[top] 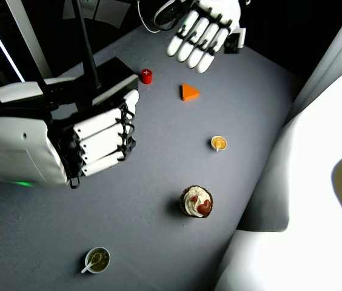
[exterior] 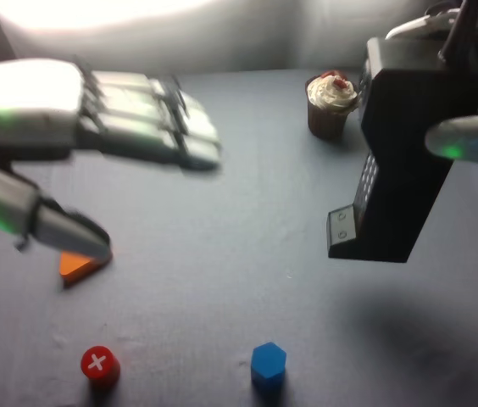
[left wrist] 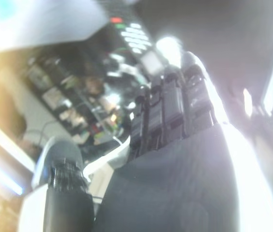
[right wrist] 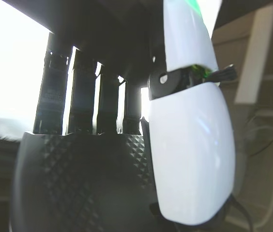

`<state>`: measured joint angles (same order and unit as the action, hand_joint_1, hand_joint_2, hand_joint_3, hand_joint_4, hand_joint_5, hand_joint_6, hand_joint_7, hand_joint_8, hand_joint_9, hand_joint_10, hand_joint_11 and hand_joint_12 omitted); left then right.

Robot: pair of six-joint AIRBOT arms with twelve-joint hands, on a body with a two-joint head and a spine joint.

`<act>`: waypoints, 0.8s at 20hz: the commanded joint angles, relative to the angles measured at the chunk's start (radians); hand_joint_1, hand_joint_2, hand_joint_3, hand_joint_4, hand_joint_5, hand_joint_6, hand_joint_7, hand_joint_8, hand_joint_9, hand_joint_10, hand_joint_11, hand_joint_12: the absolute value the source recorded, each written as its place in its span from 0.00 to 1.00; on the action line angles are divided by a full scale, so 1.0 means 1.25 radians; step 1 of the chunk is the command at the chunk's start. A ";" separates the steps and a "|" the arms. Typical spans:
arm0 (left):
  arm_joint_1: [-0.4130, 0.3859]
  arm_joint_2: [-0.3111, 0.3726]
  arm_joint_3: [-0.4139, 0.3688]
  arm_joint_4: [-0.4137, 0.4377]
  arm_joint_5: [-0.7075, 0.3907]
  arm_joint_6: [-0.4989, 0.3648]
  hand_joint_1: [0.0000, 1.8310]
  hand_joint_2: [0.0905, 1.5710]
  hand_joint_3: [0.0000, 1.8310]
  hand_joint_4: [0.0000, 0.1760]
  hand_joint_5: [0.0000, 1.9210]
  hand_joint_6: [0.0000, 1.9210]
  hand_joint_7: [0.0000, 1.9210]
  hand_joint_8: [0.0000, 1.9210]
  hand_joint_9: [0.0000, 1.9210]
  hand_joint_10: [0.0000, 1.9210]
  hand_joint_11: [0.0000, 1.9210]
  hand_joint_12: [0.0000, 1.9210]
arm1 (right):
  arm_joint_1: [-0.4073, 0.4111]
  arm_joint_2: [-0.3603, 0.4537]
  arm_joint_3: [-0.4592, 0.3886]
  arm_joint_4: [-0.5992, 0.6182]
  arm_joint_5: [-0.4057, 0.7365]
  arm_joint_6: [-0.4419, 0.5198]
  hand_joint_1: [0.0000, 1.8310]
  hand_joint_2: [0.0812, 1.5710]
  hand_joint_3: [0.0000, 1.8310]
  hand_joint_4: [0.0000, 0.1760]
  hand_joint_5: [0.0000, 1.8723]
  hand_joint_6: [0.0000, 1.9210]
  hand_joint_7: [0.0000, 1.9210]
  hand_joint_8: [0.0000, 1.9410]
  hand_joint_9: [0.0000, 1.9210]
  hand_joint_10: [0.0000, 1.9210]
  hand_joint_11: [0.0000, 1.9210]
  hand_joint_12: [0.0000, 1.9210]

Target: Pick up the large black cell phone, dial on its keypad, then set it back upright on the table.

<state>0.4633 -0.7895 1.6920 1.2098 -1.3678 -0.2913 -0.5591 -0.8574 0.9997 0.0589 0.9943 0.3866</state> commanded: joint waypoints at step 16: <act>-0.048 -0.024 -0.078 -0.131 0.216 0.087 0.71 0.79 0.00 0.70 0.02 0.00 0.35 0.80 0.46 1.00 0.51 1.00 | 0.022 -0.007 0.039 -0.011 0.157 0.025 0.81 0.69 0.00 0.00 0.49 0.47 0.49 0.48 0.51 0.55 0.44 0.83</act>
<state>0.4286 -0.8219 1.5929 1.1358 -1.0531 -0.1837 -0.5491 -0.8787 1.0489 0.0158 1.0424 0.3931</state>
